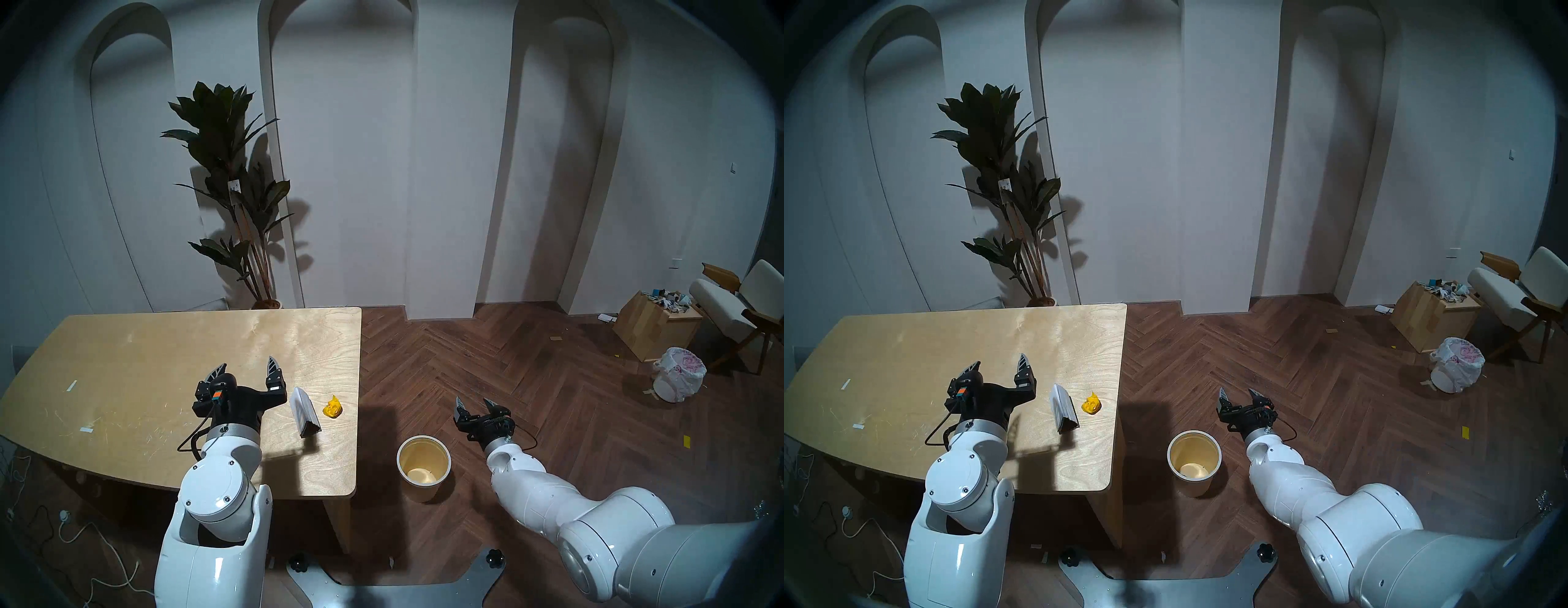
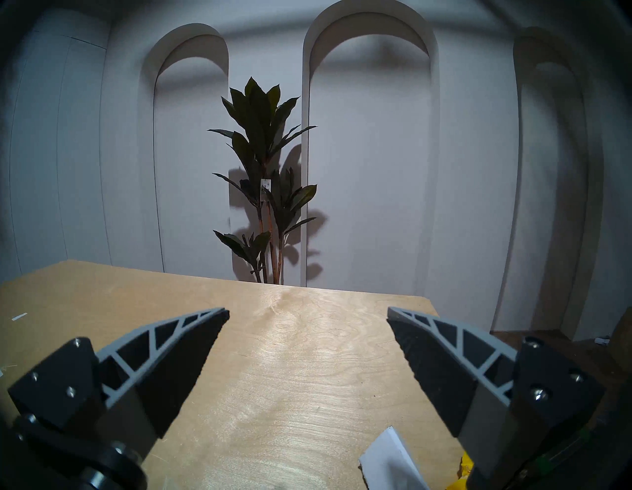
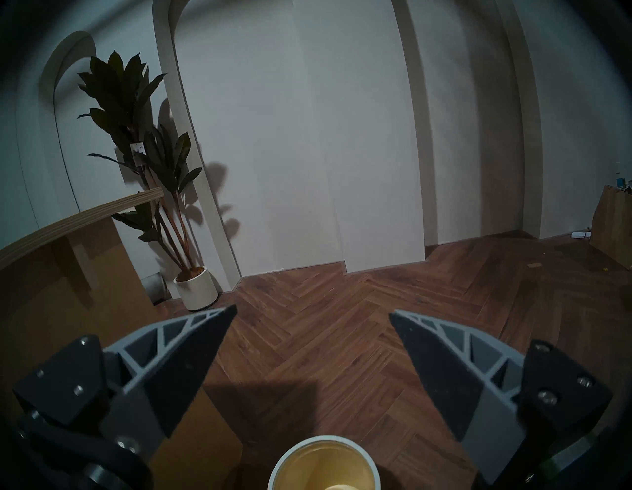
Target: Put the trash into the trash bin on the ground
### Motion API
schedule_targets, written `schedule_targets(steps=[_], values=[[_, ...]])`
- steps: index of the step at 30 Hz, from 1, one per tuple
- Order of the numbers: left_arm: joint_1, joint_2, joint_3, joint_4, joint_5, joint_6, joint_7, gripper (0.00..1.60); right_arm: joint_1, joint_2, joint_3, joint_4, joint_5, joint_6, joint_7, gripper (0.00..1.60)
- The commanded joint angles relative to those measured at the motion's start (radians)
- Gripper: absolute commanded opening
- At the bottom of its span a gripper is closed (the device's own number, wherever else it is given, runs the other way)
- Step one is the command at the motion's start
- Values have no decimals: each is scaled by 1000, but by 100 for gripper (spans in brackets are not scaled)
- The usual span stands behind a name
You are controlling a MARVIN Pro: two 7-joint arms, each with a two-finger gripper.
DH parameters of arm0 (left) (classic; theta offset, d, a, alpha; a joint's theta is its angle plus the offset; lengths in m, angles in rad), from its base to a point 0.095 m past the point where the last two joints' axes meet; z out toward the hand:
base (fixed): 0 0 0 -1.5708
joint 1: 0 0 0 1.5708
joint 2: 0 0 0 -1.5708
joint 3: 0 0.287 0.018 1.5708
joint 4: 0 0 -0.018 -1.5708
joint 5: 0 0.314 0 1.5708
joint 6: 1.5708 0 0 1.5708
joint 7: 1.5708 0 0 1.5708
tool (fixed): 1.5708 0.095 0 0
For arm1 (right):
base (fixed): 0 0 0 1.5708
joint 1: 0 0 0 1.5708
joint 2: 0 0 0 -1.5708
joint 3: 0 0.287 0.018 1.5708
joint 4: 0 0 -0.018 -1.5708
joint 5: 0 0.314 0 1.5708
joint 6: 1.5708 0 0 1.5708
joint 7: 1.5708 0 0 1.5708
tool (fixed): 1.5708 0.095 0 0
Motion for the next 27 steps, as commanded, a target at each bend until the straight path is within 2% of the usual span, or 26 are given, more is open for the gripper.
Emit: schedule_targets(steps=[1,17,27], values=[[-13,1,12,-14,-1,4,-7,160,-32,-7,-5,-24,3,-19,43,160],[-12,3,52,-15,-1,20,-28,160,-92,-5,-13,-51,17,-38,124,160],[-20,5,65,-7,-3,56,-37,160,-125,-1,-16,-73,28,-51,172,160]])
